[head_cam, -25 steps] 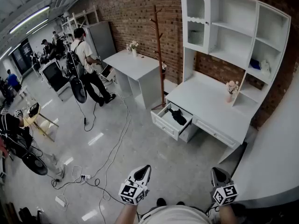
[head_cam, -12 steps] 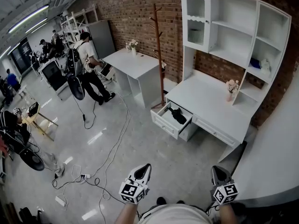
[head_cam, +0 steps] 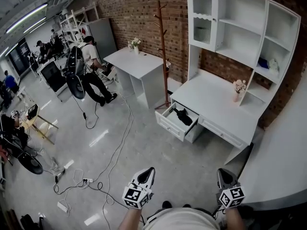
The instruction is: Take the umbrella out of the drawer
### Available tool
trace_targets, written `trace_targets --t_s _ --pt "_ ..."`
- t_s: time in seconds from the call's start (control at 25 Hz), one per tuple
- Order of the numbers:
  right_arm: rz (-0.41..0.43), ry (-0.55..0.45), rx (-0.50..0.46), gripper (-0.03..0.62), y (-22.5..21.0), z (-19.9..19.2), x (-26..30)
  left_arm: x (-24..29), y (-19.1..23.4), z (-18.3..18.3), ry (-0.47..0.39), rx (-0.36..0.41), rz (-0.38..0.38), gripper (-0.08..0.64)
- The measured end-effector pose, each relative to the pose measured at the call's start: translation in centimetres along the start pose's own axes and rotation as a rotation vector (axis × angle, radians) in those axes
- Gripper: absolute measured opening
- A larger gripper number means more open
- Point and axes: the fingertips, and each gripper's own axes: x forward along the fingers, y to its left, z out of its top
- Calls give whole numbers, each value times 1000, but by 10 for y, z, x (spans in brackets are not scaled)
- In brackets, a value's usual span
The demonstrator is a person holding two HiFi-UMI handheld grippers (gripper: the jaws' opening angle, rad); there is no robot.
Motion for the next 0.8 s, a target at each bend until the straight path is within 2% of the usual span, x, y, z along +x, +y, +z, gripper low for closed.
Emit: trace_targets --t_s 0.48,0.8 --pt "-34 -1 3 31 30 0 20 -9 32 -5 20 2 -40 26" --pt "-20 6 -12 31 57 -3 36 -26 59 -15 26 -4 -29 26"
